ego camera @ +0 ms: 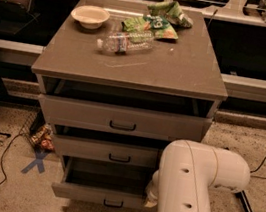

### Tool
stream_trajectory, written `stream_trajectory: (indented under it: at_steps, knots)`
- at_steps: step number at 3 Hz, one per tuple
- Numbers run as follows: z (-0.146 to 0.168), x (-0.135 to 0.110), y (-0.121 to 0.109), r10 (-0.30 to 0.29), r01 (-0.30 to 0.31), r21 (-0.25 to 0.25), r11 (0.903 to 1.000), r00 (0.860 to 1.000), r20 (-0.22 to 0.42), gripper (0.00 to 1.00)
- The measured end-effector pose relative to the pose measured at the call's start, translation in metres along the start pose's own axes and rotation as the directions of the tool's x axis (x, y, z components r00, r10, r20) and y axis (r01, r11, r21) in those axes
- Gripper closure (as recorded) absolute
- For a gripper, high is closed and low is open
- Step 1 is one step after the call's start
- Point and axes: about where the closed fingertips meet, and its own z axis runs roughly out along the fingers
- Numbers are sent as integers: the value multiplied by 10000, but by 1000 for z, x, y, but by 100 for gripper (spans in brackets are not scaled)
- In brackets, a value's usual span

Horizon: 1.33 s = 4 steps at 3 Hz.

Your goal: Open bottom drawer

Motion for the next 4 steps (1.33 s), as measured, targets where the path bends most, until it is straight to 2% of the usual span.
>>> stream_trajectory:
  at_steps: [1, 4]
  knots:
    - [1, 0, 1, 0, 0, -25, 10000, 10000, 4, 82]
    - [4, -1, 5, 0, 1, -88, 10000, 10000, 14, 12]
